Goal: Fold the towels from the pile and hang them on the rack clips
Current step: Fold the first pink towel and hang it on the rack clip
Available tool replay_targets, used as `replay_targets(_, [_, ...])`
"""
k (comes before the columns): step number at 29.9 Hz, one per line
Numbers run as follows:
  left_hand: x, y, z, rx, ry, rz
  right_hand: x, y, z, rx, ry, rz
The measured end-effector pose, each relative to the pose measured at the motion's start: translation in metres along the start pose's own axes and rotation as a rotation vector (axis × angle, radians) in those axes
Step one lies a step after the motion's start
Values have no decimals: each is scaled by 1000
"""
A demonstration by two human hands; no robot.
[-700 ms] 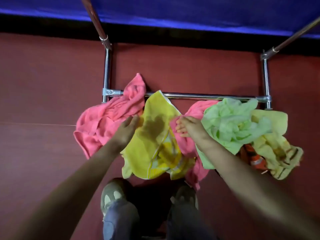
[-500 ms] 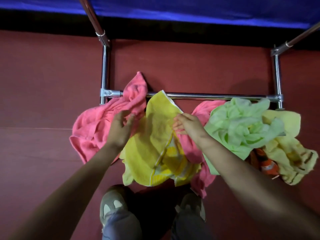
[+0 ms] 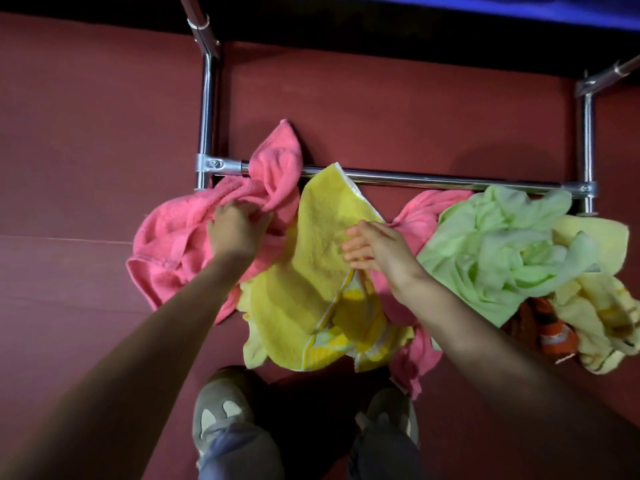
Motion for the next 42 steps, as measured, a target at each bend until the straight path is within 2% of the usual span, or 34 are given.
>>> replay_targets(2, [9,9,-4,-69,5,-108,5,-5,-7,5,9,31])
replay_targets(3, [17,18,-9,-96,-33,-244,7,-11,-12,15,19,40])
replay_targets(6, [36,40,-33,-20,-252,-632,8,-35,-28,58,45,71])
replay_targets(8, [58,57,-49,49,-329,-834,5,-61,-42,120,54,83])
replay_targets(12, [108,97,-80,56,-524,-1035,-5,-125,-81,390,-34,43])
replay_targets(14, [136,117,-98,-6,-590,-1082,-11,-148,-102,431,-117,-58])
replay_targets(15, [155,129,-108,-42,-594,-1082,-11,-159,-116,427,-144,-95])
replay_targets(20, [210,149,-134,-100,-538,-1180,-16,-151,-156,183,-401,-126])
replay_targets(23, [242,159,-156,-155,-484,-1146,-13,-173,-192,251,-408,21])
replay_targets(27, [271,167,-187,-242,-420,-1032,2,-222,-245,548,-303,242])
replay_targets(29, [281,172,-207,-309,-418,-932,6,-240,-272,621,-298,257])
replay_targets(33, [306,199,-248,-381,-384,-838,6,-264,-327,697,-382,82])
replay_targets(37, [340,235,-293,-597,-282,-718,1,-277,-384,719,-506,-59])
replay_targets(42, [355,250,-327,-657,-319,-725,3,-289,-439,761,-593,-296])
Point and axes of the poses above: each hand's wrist, its own z-axis towards the middle knuckle, its own x-axis out of the back of the hand, y = z × x, the point moved 7 cm from there along z, towards the middle knuckle, and after that the axes turned 5 degrees about x, right-handed, at the moved point
